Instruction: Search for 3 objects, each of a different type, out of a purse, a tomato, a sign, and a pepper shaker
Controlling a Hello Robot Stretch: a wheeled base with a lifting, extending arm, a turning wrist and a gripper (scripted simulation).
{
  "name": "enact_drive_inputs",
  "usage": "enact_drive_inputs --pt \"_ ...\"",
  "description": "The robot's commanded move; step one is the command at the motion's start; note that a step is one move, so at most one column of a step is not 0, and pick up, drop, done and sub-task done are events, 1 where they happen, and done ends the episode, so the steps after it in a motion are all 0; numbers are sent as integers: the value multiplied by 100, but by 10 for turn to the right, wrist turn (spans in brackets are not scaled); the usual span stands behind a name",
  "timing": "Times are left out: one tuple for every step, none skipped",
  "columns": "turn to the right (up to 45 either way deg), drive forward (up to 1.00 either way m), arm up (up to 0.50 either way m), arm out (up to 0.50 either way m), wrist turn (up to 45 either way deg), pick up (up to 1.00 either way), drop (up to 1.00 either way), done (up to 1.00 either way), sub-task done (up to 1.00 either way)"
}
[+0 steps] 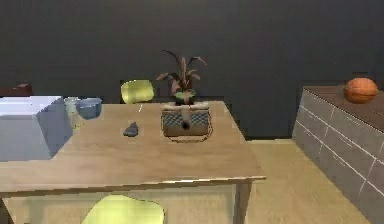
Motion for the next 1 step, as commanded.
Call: enact_drive_inputs --pt "0 0 0 0 0 0 0 0 100"
